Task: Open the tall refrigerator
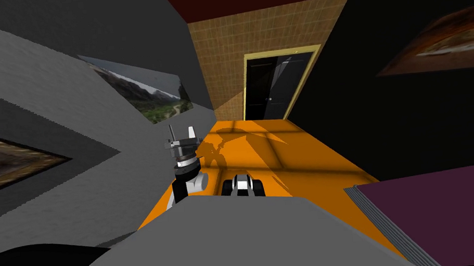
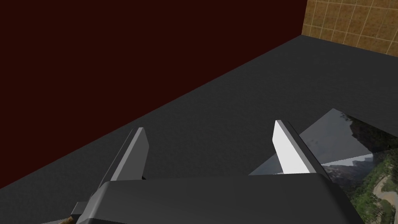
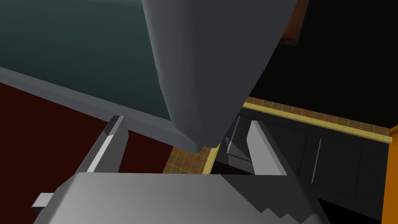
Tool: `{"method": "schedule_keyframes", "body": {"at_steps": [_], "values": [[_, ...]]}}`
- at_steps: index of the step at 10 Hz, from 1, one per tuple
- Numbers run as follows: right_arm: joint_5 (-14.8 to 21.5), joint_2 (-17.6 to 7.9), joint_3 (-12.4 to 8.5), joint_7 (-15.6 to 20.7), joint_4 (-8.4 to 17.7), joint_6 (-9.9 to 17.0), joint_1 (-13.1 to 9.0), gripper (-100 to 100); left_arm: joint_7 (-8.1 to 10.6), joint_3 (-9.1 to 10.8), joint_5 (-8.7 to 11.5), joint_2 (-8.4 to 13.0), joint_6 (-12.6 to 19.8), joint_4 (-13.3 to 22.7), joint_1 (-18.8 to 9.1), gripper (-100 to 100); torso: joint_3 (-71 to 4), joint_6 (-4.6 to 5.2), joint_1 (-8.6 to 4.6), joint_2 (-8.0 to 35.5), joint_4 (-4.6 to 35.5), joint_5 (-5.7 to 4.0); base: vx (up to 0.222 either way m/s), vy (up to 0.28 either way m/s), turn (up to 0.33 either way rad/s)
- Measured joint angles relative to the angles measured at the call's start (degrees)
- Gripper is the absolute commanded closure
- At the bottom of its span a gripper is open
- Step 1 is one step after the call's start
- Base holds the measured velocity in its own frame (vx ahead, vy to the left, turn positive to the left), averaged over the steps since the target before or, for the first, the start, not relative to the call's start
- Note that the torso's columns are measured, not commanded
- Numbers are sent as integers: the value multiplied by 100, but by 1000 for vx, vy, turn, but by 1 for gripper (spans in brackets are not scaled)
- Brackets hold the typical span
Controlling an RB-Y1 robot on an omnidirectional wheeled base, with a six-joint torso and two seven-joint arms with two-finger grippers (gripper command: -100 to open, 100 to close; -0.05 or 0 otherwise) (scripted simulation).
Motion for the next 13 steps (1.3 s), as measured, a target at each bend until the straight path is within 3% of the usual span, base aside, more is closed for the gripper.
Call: {"method": "schedule_keyframes", "body": {"at_steps": [3, 4, 6, 7, 8, 13], "values": [[-114, -222, -321, -156, 203, -330, 234, -100, 0, 0, 0, 0, 1, 1, -2, 0, 18, 20, 26, 40, 21, 33, 42, 7, -85], [-162, -323, -438, -109, 354, -490, 208, -100, 0, 0, 0, 0, 1, 1, -2, 0, -6, 4, 37, 12, 9, 49, 8, -15, -26], [-157, -348, -440, -190, 358, -437, 307, -100, 0, 0, 0, 0, 1, 1, -2, 0, -29, -14, 61, -34, -11, 42, 8, -10, -31], [-169, -361, -478, -311, 330, -419, 465, -100, 0, 0, 0, 0, 1, 1, -2, 0, -39, -8, 74, -43, -12, 58, 8, 1, -46], [-169, -343, -474, -346, 334, -426, 485, 0, 0, 0, 0, 0, 1, 1, -2, 0, -24, -7, 83, -35, -11, 43, -8, 7, -22], [-166, -288, -413, -342, 353, -477, 485, 0, 0, 0, 0, 0, 1, 1, -2, 0, 31, 24, 63, 18, 13, 7, -1, 4, -4]]}}
